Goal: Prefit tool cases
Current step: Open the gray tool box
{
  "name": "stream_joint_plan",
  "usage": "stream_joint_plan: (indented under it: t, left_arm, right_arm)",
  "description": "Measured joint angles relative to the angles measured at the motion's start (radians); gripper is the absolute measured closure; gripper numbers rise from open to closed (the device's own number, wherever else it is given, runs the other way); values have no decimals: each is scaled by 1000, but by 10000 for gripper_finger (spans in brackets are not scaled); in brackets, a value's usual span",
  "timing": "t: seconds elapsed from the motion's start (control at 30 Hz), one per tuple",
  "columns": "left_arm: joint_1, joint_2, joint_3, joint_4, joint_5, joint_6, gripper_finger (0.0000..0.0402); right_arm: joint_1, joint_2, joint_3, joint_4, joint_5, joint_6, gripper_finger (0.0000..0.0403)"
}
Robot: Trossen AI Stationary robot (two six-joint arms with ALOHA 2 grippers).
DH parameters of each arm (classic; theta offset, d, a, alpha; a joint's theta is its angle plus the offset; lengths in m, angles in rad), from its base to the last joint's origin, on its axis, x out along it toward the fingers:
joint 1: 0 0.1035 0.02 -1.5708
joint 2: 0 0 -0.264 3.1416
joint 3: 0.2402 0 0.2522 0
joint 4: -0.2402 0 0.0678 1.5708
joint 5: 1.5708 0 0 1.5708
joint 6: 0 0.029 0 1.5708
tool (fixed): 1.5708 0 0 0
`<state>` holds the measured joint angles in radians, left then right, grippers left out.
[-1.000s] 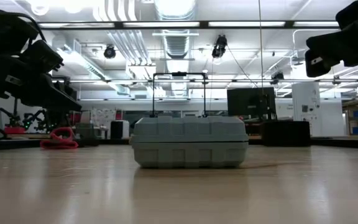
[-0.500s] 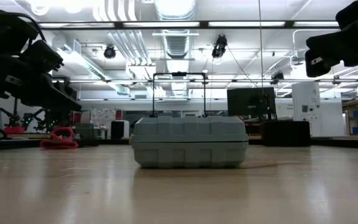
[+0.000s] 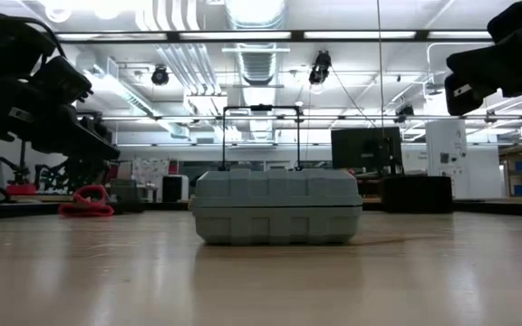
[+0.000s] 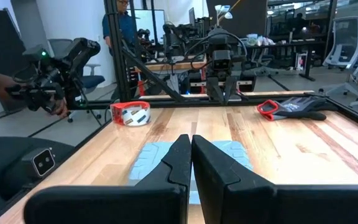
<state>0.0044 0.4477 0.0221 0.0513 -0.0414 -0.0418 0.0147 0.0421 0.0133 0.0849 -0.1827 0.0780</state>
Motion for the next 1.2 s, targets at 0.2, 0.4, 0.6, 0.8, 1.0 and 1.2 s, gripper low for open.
stream_joint_plan:
  t: [0.2, 0.4, 0.6, 0.8, 1.0, 1.2]
  left_arm:
    - [0, 0, 0, 29, 0, -110, 365]
    - [-2, 11, 59, 99, 45, -116, 365]
    - [-2, 142, 254, 31, 51, -143, 365]
    - [-2, 387, 502, -23, 43, -154, 365]
    - [-2, 644, 701, -59, 41, -136, 365]
    - [-35, 870, 820, -63, 59, -159, 365]
  right_arm:
    - [0, 0, 0, 2, 0, 1, 403]
    - [0, 0, 0, 14, 2, 129, 403]
    - [0, 0, 0, 69, -1, 191, 403]
    - [0, -1, 0, 170, -52, 127, 403]
    - [0, 16, 59, 33, -53, 137, 403]
    - [0, 104, 220, -180, -47, 158, 403]
